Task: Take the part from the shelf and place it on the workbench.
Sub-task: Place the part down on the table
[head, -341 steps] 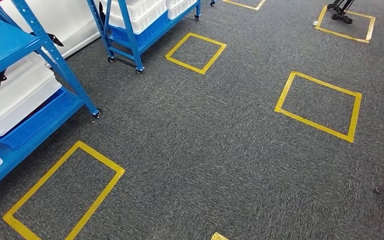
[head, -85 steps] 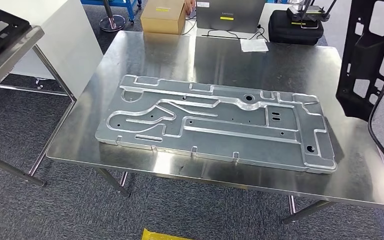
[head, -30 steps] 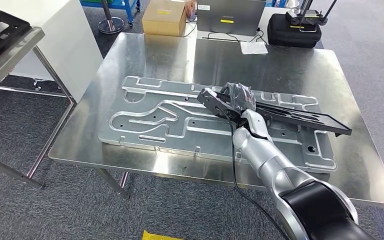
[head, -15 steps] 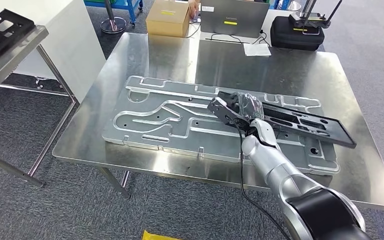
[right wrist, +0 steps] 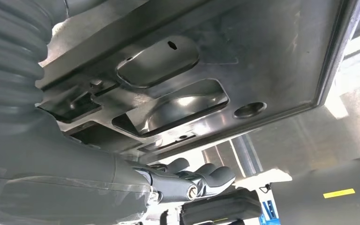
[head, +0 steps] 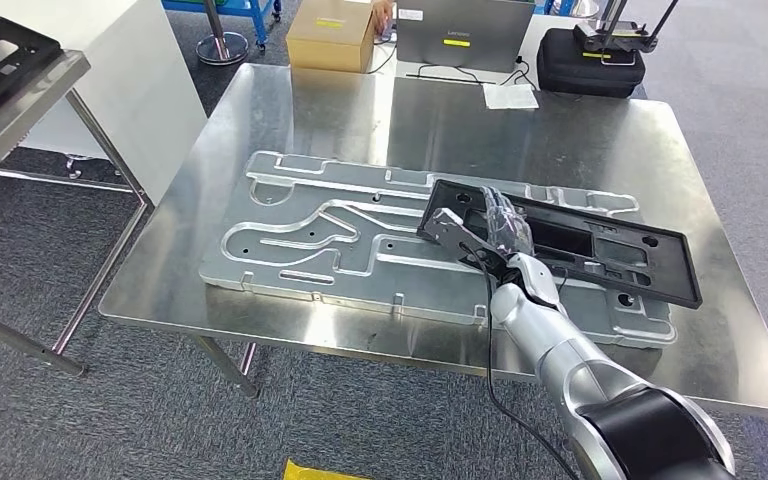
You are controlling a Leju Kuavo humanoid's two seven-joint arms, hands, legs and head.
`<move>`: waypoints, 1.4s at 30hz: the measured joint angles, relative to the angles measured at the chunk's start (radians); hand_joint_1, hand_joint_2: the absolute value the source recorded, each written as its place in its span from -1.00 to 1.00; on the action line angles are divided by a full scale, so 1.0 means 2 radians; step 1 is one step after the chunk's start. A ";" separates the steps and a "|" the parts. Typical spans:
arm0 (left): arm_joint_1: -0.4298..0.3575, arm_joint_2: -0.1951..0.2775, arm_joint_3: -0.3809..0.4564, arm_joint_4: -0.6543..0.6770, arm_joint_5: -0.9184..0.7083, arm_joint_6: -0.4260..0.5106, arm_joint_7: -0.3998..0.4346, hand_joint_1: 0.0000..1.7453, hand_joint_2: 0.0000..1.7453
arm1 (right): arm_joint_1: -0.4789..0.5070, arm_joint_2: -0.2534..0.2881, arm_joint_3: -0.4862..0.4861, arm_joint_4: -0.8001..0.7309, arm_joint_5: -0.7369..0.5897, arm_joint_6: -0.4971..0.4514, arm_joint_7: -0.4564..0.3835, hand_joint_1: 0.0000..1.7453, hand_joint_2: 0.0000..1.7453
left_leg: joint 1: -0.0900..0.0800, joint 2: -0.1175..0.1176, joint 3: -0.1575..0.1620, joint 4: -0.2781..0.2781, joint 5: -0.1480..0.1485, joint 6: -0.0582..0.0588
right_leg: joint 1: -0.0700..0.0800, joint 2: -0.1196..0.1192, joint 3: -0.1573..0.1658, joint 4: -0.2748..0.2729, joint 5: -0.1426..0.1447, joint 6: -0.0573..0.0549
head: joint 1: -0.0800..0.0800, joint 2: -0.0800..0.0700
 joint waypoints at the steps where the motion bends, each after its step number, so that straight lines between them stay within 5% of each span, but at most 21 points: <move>1: 0.000 0.000 0.000 0.000 -0.001 0.000 0.000 -1.00 1.00 | 0.000 0.000 -0.001 0.000 0.000 0.000 0.000 -1.00 1.00 | 0.000 0.000 0.000 0.000 0.000 0.000 | 0.000 0.000 0.000 0.000 0.000 0.000 | 0.000 0.000; 29: 0.000 0.000 0.000 0.000 -0.011 -0.002 -0.008 -1.00 1.00 | 0.002 -0.007 -0.007 0.002 -0.018 -0.004 -0.021 -1.00 1.00 | 0.000 0.000 0.000 0.000 0.000 0.000 | 0.000 0.000 0.000 0.000 0.000 0.000 | 0.000 0.000; 33: 0.000 -0.001 0.002 0.000 -0.011 0.000 -0.009 -1.00 1.00 | 0.008 -0.002 -0.015 -0.014 -0.043 -0.016 -0.071 -1.00 -1.00 | 0.000 0.000 -0.001 0.000 0.000 0.000 | 0.000 0.000 0.000 0.000 0.000 0.000 | 0.000 0.000; 37: -0.001 -0.001 0.007 0.000 -0.010 0.000 -0.012 -1.00 -1.00 | 0.014 0.019 -0.010 -0.053 -0.053 -0.001 -0.089 -1.00 -1.00 | 0.001 0.001 -0.001 0.000 0.000 0.000 | 0.001 0.001 -0.001 0.000 0.000 0.000 | 0.000 0.000; 39: -0.001 -0.002 0.014 0.000 -0.006 -0.007 -0.024 -1.00 -1.00 | 0.021 0.033 0.008 -0.088 -0.066 0.011 -0.072 -1.00 -1.00 | 0.001 0.001 -0.001 0.000 0.000 0.000 | 0.001 0.001 -0.001 0.000 0.000 0.000 | 0.000 0.000; 41: -0.002 -0.002 0.023 0.000 0.002 -0.018 -0.038 -1.00 -1.00 | 0.026 0.042 0.031 -0.112 -0.082 0.014 -0.059 -1.00 0.00 | 0.001 0.001 -0.001 0.000 0.000 -0.001 | 0.001 0.001 -0.001 0.000 0.000 -0.001 | 0.000 0.000; 42: -0.003 -0.002 0.028 0.000 0.006 -0.023 -0.042 -1.00 -1.00 | 0.028 0.044 0.039 -0.118 -0.090 0.013 -0.059 -1.00 0.00 | 0.001 0.001 -0.001 0.000 0.000 -0.001 | 0.001 0.001 -0.001 0.000 0.000 0.000 | 0.000 0.000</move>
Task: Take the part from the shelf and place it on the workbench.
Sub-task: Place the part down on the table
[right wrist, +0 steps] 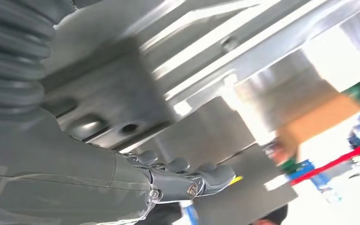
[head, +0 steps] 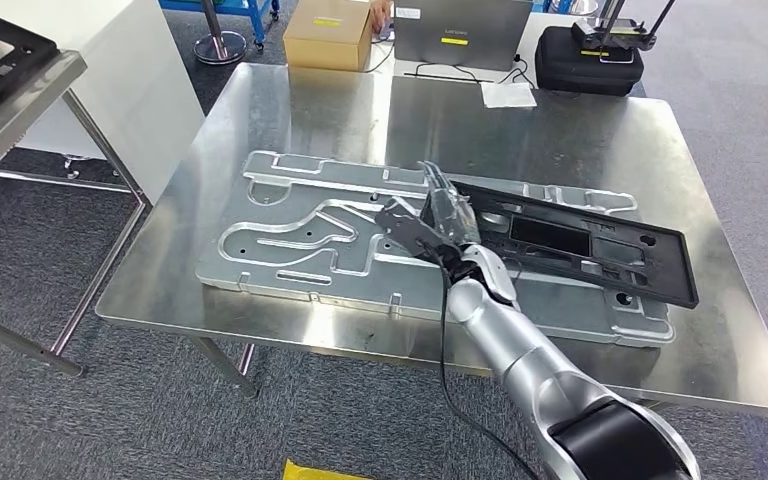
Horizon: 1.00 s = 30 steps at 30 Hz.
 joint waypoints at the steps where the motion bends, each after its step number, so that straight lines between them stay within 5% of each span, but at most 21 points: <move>1: -0.001 0.000 0.004 0.000 0.002 -0.003 -0.002 -1.00 -1.00 | 0.001 0.001 0.004 -0.003 -0.007 -0.002 -0.002 -1.00 0.00 | 0.000 -0.001 0.000 0.000 0.000 0.000 | 0.000 -0.001 0.000 0.000 0.000 0.000 | 0.000 0.000; 3: -0.001 0.000 0.012 0.000 0.004 -0.008 -0.004 -1.00 -1.00 | 0.002 0.002 0.008 -0.009 -0.019 -0.005 -0.010 -1.00 -1.00 | 0.000 -0.002 0.000 0.000 0.000 0.000 | 0.000 -0.002 0.000 0.000 0.000 0.000 | 0.000 0.000; 15: -0.002 0.005 0.031 0.000 0.001 -0.026 0.002 -1.00 -1.00 | -0.029 0.011 0.025 -0.054 -0.042 0.015 0.004 -1.00 -1.00 | 0.001 0.000 -0.002 0.003 0.002 0.005 | -0.001 0.000 -0.001 0.003 -0.001 0.005 | 0.000 0.000; 17: -0.002 0.005 0.033 0.000 0.001 -0.028 0.003 -1.00 -1.00 | -0.030 0.011 0.028 -0.056 -0.045 0.015 0.005 -1.00 -1.00 | 0.004 0.002 -0.003 0.001 0.005 0.008 | -0.001 -0.001 -0.011 0.029 -0.023 0.008 | 0.002 0.000; 20: -0.002 0.005 0.035 0.000 0.001 -0.028 0.005 -1.00 -1.00 | -0.026 0.011 0.032 -0.056 -0.048 0.014 0.004 -1.00 -1.00 | 0.004 0.003 -0.008 0.001 0.007 0.009 | -0.002 -0.001 -0.048 0.122 -0.074 0.010 | 0.003 0.000; 22: -0.001 0.005 0.035 0.000 0.001 -0.028 0.005 -1.00 -1.00 | -0.021 0.011 0.034 -0.056 -0.050 0.014 0.002 -1.00 -1.00 | 0.003 0.003 -0.012 0.003 0.008 0.009 | -0.001 -0.001 -0.055 0.144 -0.074 0.006 | 0.003 0.000; 26: -0.001 0.003 0.035 0.000 0.000 -0.028 0.005 -1.00 -1.00 | -0.019 0.011 0.035 -0.057 -0.051 0.012 -0.001 -1.00 -1.00 | 0.000 0.003 -0.015 0.005 0.012 0.005 | 0.007 -0.002 0.009 0.027 -0.023 -0.014 | 0.002 0.000; 30: -0.002 0.003 0.036 0.000 0.000 -0.028 0.005 -1.00 -1.00 | -0.021 0.010 0.036 -0.058 -0.052 0.011 -0.001 -1.00 -1.00 | 0.004 0.003 -0.018 0.001 0.019 -0.007 | 0.011 -0.004 0.019 -0.005 -0.009 -0.021 | 0.001 0.000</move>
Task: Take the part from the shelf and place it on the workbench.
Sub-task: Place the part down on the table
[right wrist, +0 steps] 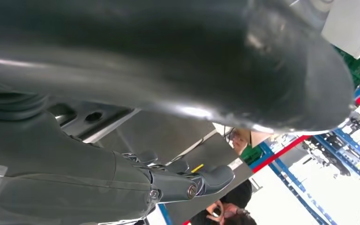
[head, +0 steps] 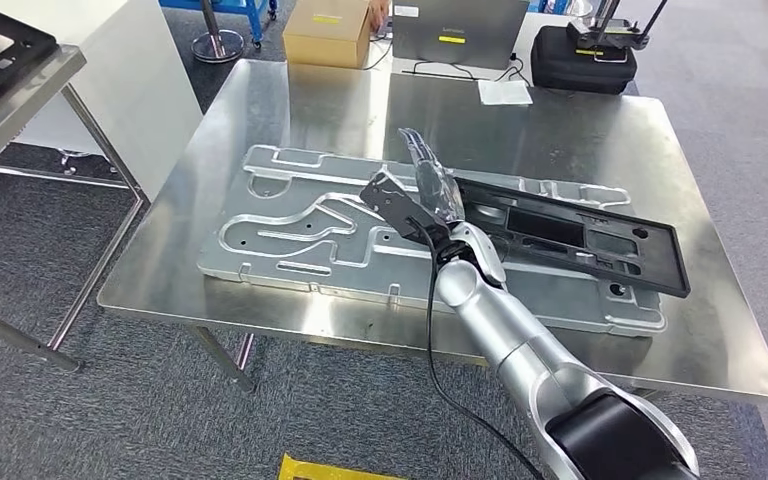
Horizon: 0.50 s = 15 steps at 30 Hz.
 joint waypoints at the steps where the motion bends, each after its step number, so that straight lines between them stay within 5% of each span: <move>1: 0.000 0.000 0.000 0.000 0.000 0.000 0.000 -1.00 -1.00 | 0.000 0.000 0.001 0.000 0.000 0.000 0.000 -1.00 -1.00 | -0.001 0.000 -0.002 0.003 -0.005 -0.003 | -0.002 -0.001 0.000 -0.006 0.005 -0.002 | -0.001 0.000; 3: 0.000 0.001 0.001 0.000 0.000 0.000 0.000 -1.00 -1.00 | -0.001 0.000 0.002 0.000 -0.001 0.000 0.000 -1.00 -1.00 | 0.001 0.000 -0.016 0.037 -0.036 -0.011 | -0.007 -0.003 -0.004 -0.015 0.016 -0.003 | -0.003 0.000; 6: 0.000 0.001 0.002 0.000 -0.002 -0.001 0.000 -1.00 -1.00 | 0.003 0.000 0.005 0.000 -0.005 -0.002 -0.001 -1.00 -1.00 | 0.011 0.001 -0.040 0.124 -0.087 -0.025 | -0.010 -0.004 -0.019 -0.012 0.025 0.000 | -0.005 0.000; 8: 0.000 0.002 0.003 0.000 -0.005 -0.001 0.000 -1.00 -1.00 | 0.008 0.000 0.005 0.001 -0.009 -0.005 -0.003 -1.00 -1.00 | 0.018 0.002 -0.026 0.122 -0.079 -0.033 | -0.014 -0.004 -0.031 -0.005 0.029 0.004 | -0.005 0.000; 11: 0.000 0.001 0.003 0.000 -0.009 -0.001 0.000 -1.00 -1.00 | 0.013 0.000 0.006 0.001 -0.015 -0.010 -0.010 -1.00 -1.00 | 0.024 0.002 0.032 0.035 -0.054 -0.042 | -0.019 -0.004 -0.050 0.012 0.033 0.013 | -0.005 0.000; 15: -0.001 0.001 0.004 0.000 -0.013 -0.002 0.000 -1.00 -1.00 | 0.028 -0.001 0.006 0.000 -0.023 -0.018 -0.025 -1.00 -1.00 | 0.022 0.000 0.036 0.014 -0.050 -0.024 | -0.017 -0.001 -0.060 0.018 0.042 0.027 | -0.006 0.000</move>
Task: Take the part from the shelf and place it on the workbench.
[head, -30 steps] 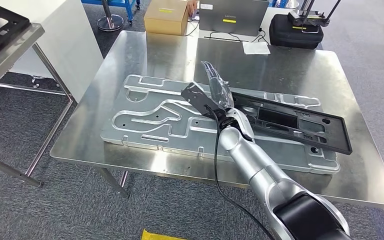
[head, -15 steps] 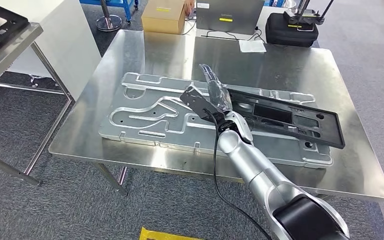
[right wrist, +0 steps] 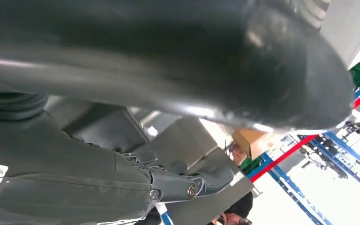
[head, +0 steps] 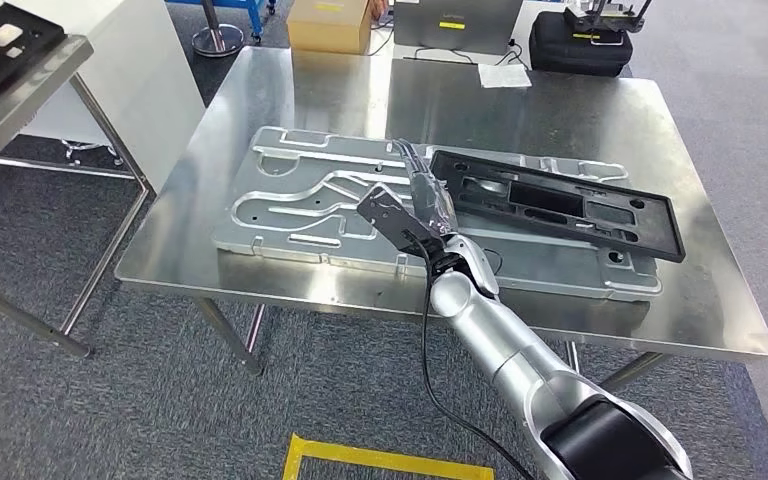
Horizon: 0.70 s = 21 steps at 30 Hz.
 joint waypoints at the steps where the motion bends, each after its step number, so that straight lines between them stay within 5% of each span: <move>1: 0.000 0.000 0.000 0.000 -0.003 0.000 0.000 -1.00 -1.00 | 0.007 -0.001 0.000 -0.001 -0.002 -0.002 -0.005 -1.00 -1.00 | 0.000 0.001 -0.003 0.000 0.003 0.006 | -0.001 0.001 -0.002 0.002 -0.003 0.003 | 0.000 0.000; 3: 0.000 0.000 0.000 0.000 -0.012 0.000 0.001 -1.00 -1.00 | 0.026 -0.002 0.001 -0.007 -0.004 -0.003 -0.019 -1.00 -1.00 | 0.000 0.002 -0.012 -0.002 0.013 0.016 | -0.003 0.001 -0.013 0.030 -0.035 0.007 | 0.000 0.000; 5: 0.000 -0.001 -0.001 0.000 -0.025 0.003 0.003 -1.00 -1.00 | 0.057 -0.002 0.006 -0.016 -0.002 -0.001 -0.032 -1.00 -1.00 | -0.002 0.003 -0.023 -0.002 0.022 0.021 | -0.003 0.001 -0.031 0.092 -0.083 0.008 | 0.000 0.000; 7: 0.001 -0.004 -0.004 0.000 -0.034 0.008 0.010 -1.00 -1.00 | 0.101 -0.001 0.017 -0.019 0.002 0.001 -0.045 -1.00 -1.00 | -0.005 0.002 -0.034 -0.001 0.030 0.022 | -0.002 0.001 -0.034 0.137 -0.100 0.007 | 0.000 0.000; 9: 0.003 -0.007 -0.006 0.000 -0.038 0.013 0.020 -1.00 -1.00 | 0.148 0.004 0.026 -0.010 0.003 -0.002 -0.057 -1.00 -1.00 | -0.009 0.002 -0.044 -0.001 0.037 0.022 | 0.002 0.002 -0.006 0.117 -0.081 -0.001 | 0.000 0.000; 12: 0.003 -0.012 -0.006 0.000 -0.039 0.016 0.035 -1.00 -1.00 | 0.198 0.014 0.030 0.033 0.001 -0.026 -0.072 -1.00 -1.00 | -0.014 0.002 -0.053 -0.002 0.048 0.020 | 0.012 0.000 0.063 0.018 -0.070 -0.022 | -0.001 0.000; 14: 0.003 -0.014 -0.006 0.000 -0.039 0.016 0.041 -1.00 -1.00 | 0.222 0.016 0.024 0.080 -0.004 -0.053 -0.082 -1.00 -1.00 | -0.012 0.002 -0.053 -0.006 0.056 0.015 | 0.016 -0.002 0.077 -0.010 -0.072 -0.027 | 0.000 0.000; 16: 0.003 -0.015 -0.006 0.000 -0.040 0.017 0.047 -1.00 -1.00 | 0.247 0.015 0.014 0.128 -0.013 -0.073 -0.088 -1.00 -1.00 | -0.010 0.002 -0.052 -0.011 0.063 0.009 | 0.015 -0.003 0.076 -0.019 -0.059 -0.029 | 0.002 0.000; 18: 0.005 -0.016 -0.006 0.000 -0.041 0.019 0.052 -1.00 -1.00 | 0.266 0.014 0.003 0.163 -0.025 -0.077 -0.076 -1.00 -1.00 | -0.011 0.002 -0.059 0.005 0.038 0.006 | 0.011 -0.003 0.070 -0.031 -0.042 -0.031 | 0.001 0.000; 21: 0.006 -0.016 -0.004 0.000 -0.041 0.025 0.060 -1.00 -1.00 | 0.292 0.006 -0.018 0.211 -0.050 -0.083 -0.051 -1.00 -1.00 | -0.008 0.003 -0.076 0.086 -0.037 0.000 | 0.008 -0.003 0.050 -0.034 -0.023 -0.027 | -0.001 0.000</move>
